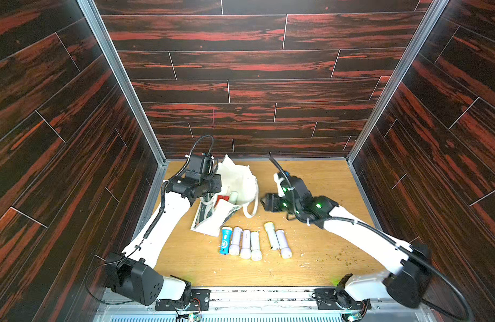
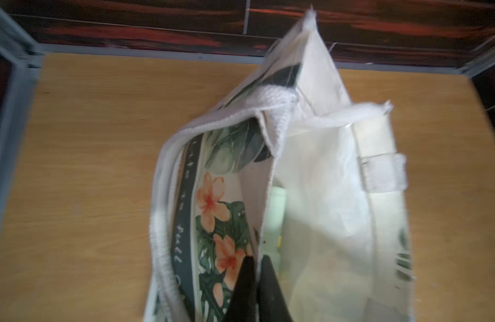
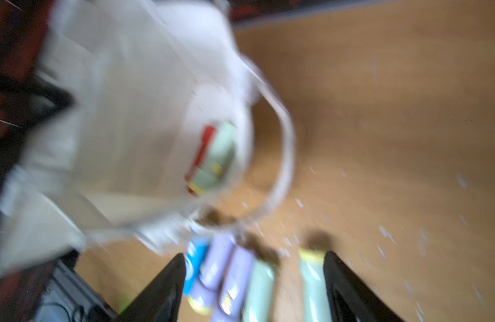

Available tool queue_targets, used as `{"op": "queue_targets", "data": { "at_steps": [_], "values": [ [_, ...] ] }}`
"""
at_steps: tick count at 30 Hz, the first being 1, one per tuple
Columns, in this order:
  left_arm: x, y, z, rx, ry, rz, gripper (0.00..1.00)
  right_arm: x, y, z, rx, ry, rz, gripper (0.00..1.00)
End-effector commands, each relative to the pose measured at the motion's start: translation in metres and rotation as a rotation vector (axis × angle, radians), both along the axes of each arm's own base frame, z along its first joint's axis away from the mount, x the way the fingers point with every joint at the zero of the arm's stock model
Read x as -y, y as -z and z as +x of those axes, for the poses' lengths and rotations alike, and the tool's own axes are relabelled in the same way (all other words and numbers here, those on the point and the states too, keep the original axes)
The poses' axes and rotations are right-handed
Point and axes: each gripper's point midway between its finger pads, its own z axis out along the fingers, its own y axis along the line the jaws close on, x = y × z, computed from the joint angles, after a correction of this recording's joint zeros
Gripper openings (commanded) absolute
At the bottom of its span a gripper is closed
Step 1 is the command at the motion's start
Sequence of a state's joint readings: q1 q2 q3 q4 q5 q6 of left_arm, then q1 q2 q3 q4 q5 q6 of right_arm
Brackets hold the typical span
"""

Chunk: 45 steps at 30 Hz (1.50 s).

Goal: Put the flashlights into the tote bags
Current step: Place the flashlight in the canvas bag, then pick up the flashlight from the center of the board.

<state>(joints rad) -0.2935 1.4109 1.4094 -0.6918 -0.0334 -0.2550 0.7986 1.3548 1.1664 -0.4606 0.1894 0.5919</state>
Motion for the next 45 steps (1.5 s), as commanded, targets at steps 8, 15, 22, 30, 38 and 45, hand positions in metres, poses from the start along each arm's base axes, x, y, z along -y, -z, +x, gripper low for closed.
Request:
{"op": "queue_targets", "data": {
  "at_steps": [8, 15, 22, 30, 38, 45],
  "values": [
    [-0.033, 0.014, -0.011, 0.008, -0.083, 0.131, 0.00, 0.062, 0.089, -0.052, -0.305, 0.141, -0.243, 0.62],
    [-0.036, 0.016, -0.017, 0.044, -0.078, 0.133, 0.00, 0.055, 0.122, -0.068, -0.430, 0.100, -0.296, 0.60],
    [-0.034, 0.020, -0.019, 0.046, -0.065, 0.122, 0.00, 0.059, 0.142, -0.076, -0.492, 0.104, -0.376, 0.59],
    [-0.032, 0.021, -0.019, 0.045, -0.057, 0.110, 0.00, 0.065, 0.158, -0.077, -0.526, 0.120, -0.439, 0.54],
    [-0.030, 0.023, -0.019, 0.039, -0.051, 0.105, 0.00, 0.062, 0.173, -0.075, -0.547, 0.123, -0.456, 0.54],
    [-0.028, 0.025, -0.019, 0.032, -0.044, 0.096, 0.00, 0.066, 0.183, -0.074, -0.556, 0.145, -0.482, 0.52]
  ]
}}
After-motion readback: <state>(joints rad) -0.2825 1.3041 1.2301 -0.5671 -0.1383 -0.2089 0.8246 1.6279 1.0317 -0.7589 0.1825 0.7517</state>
